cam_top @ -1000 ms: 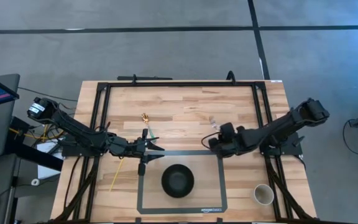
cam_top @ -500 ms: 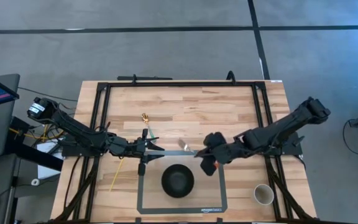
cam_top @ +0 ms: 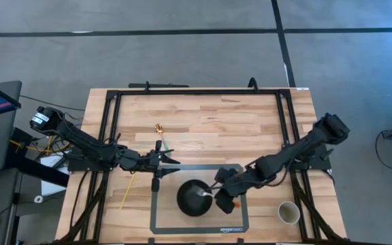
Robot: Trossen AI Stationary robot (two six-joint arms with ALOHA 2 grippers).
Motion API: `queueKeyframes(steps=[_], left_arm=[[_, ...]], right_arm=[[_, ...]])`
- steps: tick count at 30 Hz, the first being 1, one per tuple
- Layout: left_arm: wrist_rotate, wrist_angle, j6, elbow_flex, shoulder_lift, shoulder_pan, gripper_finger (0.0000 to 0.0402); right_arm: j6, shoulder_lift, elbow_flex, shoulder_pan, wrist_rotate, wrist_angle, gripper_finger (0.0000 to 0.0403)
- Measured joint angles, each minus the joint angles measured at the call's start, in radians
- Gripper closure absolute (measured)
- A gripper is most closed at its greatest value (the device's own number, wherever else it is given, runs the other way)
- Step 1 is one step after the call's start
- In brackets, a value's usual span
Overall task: Pick & Place Utensil
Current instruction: Put the orange fork into the black bowl
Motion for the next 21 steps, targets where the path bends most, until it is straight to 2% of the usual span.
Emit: queueKeyframes(steps=[6, 15, 21], left_arm=[[-0.025, 0.005, 0.000, 0.000, 0.000, 0.001, 0.0291], [-0.026, 0.007, 0.000, 0.000, 0.000, 0.000, 0.0291], [-0.026, 0.008, 0.000, 0.000, 0.000, 0.000, 0.0291]], right_arm=[[0.072, 0.101, 0.003, -0.037, -0.132, 0.133, 0.0399], [0.120, 0.233, 0.108, -0.117, -0.374, 0.095, 0.0399], [0.118, 0.277, 0.153, -0.164, -0.406, 0.057, 0.0398]])
